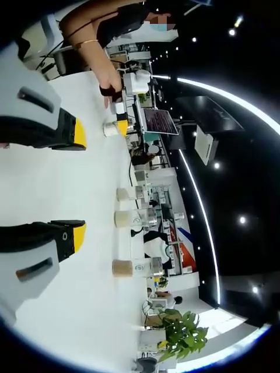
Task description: Rotate the seasoning bottle until the label or dispensing opening points toward the visible target arrow and the bottle remains upright within the marked orientation range
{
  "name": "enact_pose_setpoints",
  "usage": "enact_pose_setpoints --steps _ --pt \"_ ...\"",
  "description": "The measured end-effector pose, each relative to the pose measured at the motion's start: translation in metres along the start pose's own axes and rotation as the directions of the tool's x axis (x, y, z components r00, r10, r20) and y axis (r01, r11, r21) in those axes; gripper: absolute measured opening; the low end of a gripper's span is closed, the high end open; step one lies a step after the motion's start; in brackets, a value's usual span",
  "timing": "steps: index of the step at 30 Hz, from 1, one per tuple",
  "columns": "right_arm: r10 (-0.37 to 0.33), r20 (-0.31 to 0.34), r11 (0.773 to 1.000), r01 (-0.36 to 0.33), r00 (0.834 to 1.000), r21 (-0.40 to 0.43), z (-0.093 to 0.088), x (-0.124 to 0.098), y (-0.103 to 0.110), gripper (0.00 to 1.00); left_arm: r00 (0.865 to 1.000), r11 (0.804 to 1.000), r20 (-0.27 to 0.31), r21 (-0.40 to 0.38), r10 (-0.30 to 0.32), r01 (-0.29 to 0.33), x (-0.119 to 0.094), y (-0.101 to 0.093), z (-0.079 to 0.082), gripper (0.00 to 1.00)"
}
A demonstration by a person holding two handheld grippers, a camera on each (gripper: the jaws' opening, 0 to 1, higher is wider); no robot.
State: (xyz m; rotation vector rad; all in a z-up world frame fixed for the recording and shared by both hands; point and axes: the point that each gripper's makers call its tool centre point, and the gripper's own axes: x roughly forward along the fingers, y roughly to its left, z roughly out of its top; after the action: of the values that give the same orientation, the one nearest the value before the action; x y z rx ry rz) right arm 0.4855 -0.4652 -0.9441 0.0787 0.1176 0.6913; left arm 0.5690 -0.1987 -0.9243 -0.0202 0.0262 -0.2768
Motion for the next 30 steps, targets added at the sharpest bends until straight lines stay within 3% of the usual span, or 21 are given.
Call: enact_pose_setpoints --steps 5,8,14,22,30 --pt "0.010 -0.006 1.000 -0.010 1.000 -0.003 -0.002 0.001 0.002 0.49 1.000 1.000 0.005 0.008 -0.014 0.014 0.004 -0.006 0.009 0.59" --pt "-0.005 -0.003 1.000 0.005 1.000 -0.012 -0.002 0.002 0.001 0.57 1.000 1.000 0.003 0.019 0.005 -0.005 0.005 -0.004 0.010 0.69" --pt "-0.057 0.012 0.998 0.058 0.998 -0.012 0.003 -0.001 -0.009 0.71 0.998 0.998 0.012 0.007 0.055 -0.055 -0.001 0.003 0.016 0.79" --pt "-0.033 0.002 0.999 0.033 0.999 -0.016 0.001 -0.001 -0.007 0.70 0.996 0.997 0.033 0.016 0.077 -0.078 -0.007 0.005 0.029 0.79" --pt "-0.020 0.008 0.999 0.020 1.000 -0.025 0.002 -0.001 -0.002 0.68 0.990 0.992 0.071 0.024 0.118 -0.120 -0.012 0.005 0.058 0.71"
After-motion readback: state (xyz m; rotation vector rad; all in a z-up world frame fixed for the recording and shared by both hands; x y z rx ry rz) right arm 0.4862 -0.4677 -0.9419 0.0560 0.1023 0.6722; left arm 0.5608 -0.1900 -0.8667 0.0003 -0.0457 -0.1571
